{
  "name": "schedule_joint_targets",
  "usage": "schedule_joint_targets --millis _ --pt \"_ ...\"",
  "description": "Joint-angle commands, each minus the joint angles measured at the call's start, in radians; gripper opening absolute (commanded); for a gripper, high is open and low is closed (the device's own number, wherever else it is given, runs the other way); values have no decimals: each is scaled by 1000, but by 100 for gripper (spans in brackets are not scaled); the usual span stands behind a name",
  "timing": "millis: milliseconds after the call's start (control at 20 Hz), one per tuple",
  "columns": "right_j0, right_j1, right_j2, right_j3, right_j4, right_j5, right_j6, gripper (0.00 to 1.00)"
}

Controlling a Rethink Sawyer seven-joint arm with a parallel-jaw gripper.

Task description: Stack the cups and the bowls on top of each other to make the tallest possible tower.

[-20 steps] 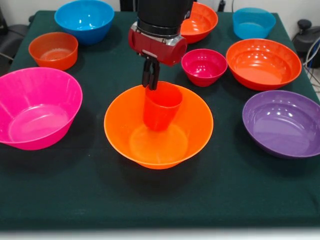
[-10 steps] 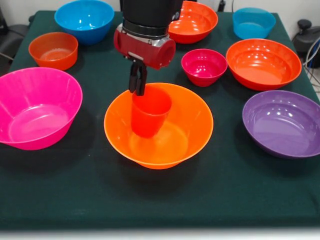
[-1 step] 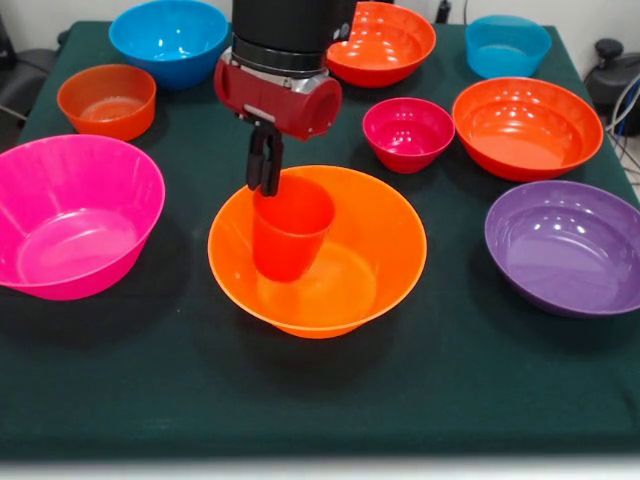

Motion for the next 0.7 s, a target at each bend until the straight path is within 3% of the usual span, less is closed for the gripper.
schedule_joint_targets --millis 50,400,700 --pt "80 12 19 -40 -53 102 -105 0" --pt "69 23 32 -60 -43 111 -144 0" --pt "30 76 63 -83 -67 52 -180 0"
